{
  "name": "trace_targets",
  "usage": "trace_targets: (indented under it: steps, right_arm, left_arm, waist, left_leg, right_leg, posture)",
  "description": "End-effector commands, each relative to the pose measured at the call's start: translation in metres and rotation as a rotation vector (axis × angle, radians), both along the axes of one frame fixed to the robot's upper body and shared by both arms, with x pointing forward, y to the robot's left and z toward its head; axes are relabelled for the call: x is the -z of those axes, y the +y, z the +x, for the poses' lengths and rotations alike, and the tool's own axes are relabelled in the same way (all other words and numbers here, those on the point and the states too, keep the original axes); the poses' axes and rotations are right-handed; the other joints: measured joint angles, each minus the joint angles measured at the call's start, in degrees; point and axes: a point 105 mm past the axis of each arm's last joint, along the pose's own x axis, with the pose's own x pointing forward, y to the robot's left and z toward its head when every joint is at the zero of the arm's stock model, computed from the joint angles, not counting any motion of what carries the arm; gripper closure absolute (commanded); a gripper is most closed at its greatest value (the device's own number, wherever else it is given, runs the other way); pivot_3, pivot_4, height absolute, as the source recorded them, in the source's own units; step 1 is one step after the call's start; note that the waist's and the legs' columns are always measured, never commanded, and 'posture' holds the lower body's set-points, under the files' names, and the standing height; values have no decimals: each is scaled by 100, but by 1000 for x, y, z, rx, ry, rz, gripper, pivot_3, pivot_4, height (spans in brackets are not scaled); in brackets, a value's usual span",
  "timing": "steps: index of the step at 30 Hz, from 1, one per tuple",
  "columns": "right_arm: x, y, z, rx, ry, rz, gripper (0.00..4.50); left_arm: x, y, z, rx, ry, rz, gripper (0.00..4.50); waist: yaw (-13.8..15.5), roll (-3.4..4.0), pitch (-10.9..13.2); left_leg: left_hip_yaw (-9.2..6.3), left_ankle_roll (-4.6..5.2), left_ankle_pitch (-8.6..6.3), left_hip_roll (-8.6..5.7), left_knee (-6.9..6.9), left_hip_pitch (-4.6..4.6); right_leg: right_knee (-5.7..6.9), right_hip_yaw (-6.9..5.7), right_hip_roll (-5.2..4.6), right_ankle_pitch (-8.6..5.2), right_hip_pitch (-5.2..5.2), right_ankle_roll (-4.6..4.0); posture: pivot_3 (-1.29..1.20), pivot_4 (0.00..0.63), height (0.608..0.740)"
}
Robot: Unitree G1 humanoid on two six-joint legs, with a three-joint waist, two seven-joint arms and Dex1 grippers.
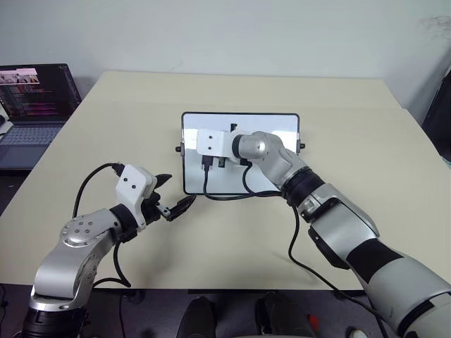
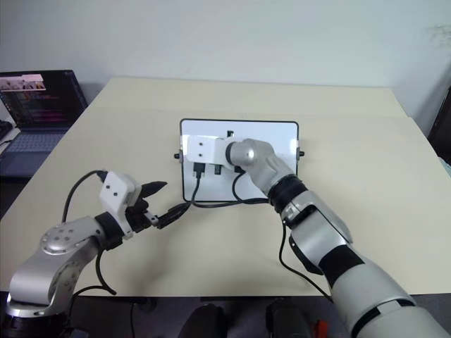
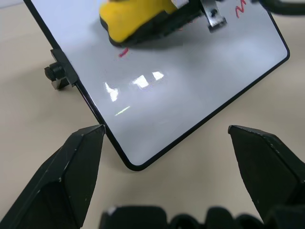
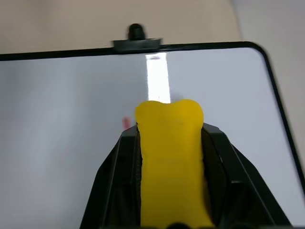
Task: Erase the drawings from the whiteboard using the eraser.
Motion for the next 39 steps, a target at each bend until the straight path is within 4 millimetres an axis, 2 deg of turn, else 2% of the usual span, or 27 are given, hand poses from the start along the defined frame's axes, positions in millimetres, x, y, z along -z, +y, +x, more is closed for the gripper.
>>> trace_targets:
  steps: [1, 7, 9, 14, 16, 19, 22, 25, 27, 30, 32, 34, 37, 39]
  right_arm:
    - [22, -17, 3, 43, 63, -85, 3190]
    - [-20, -19, 22, 135, -111, 56, 3191]
    - [-13, -22, 21, 125, -78, 28, 3191]
    - [30, -31, 5, 65, 78, -117, 3191]
    - [38, -32, 0, 45, 104, -144, 3192]
    - [31, -29, 0, 44, 68, -128, 3192]
    - [2, -22, 12, 95, -50, -4, 3192]
    - [-15, -15, 14, 99, -100, 62, 3192]
    - [-15, -12, 12, 87, -90, 73, 3192]
    - [4, -12, 3, 44, 0, 18, 3192]
    - [10, -12, -1, 25, 27, 2, 3192]
    - [-2, -9, -2, 31, 15, 74, 3192]
    - [-39, -12, -4, 52, 39, 288, 3192]
    - [-53, -19, -8, 58, 56, 366, 3193]
  left_arm:
    - [-12, -3, 2, 17, -58, 1, 0]
    - [-15, -5, 3, 42, -59, -14, 0]
    - [-15, -6, 3, 66, -52, -14, 0]
    - [-23, -4, 10, 64, -86, -9, 0]
    - [-23, -4, 12, 65, -90, -5, 0]
    - [-23, -5, 13, 69, -94, 0, 0]
    - [-22, -5, 12, 73, -92, 0, 0]
    - [-21, -7, 12, 77, -91, 0, 0]
    - [-21, -8, 11, 78, -93, 0, 0]
    - [-21, -8, 11, 77, -97, -2, 0]
    - [-21, -8, 12, 76, -100, -3, 0]
    - [-22, -9, 12, 78, -104, -6, 0]
    - [-24, -12, 13, 94, -109, -24, 0]
    - [-26, -15, 13, 114, -114, -43, 0]
  waist:
    - [-1, 1, 0]
    - [5, 1, 1]
    - [12, 1, 1]
    - [16, -2, -2]
    - [4, -1, -2]
    - [-8, 0, -1]
    - [-9, 1, -1]
    - [4, 1, 0]
    - [11, 1, 0]
    - [4, 1, 0]
    - [3, 1, 0]
    - [-3, 2, 1]
    - [6, 4, 6]
    - [10, 6, 8]
  left_leg:
    - [0, 0, 0, 0, 1, 1]
    - [-1, 2, 2, 0, 2, 2]
    - [-2, 2, 3, -1, 3, 0]
    - [-1, 2, 3, -3, 2, -2]
    - [0, 2, 3, -2, 1, 0]
    - [2, 2, 3, 0, 1, 6]
    - [0, 3, 4, 2, 1, 8]
    - [-1, 7, 8, 1, 2, 7]
    - [-2, 7, 10, 0, 2, 4]
    - [2, 7, 9, 0, 0, 0]
    - [2, 7, 8, 0, -3, -3]
    - [1, 7, 8, 1, -6, -4]
    - [-3, 7, 8, 2, -7, -10]
    - [-8, 6, 8, 1, -2, -25]
  right_leg:
    - [1, 0, 0, 0, 1, 0]
    - [3, 1, 1, 1, 1, -1]
    - [3, 0, 1, 2, 1, -2]
    - [-2, 0, 1, 1, 1, -2]
    - [-3, 1, 1, 1, 2, -1]
    - [2, 2, 2, 2, 3, -1]
    - [5, 1, 4, 2, 3, -2]
    - [6, 2, 5, 4, 2, -5]
    - [5, 1, 4, 4, 2, -6]
    - [-2, 4, 4, 4, -1, -5]
    - [-4, 2, 3, 4, -2, -5]
    - [-5, 1, 3, 3, -3, -6]
    - [-5, -2, 3, 3, -6, -6]
    - [-5, -6, 3, 4, -15, -6]
  posture:
    - [0, 150, 740]
    - [0, 150, 740]
    - [0, 150, 740]
    - [0, 150, 740]
    - [0, 150, 740]
    - [0, 150, 740]
    - [0, 150, 740]
    - [0, 150, 740]
    - [0, 150, 740]
    - [0, 150, 740]
    - [0, 150, 740]
    - [0, 150, 740]
    - [0, 150, 740]
    - [0, 150, 740]
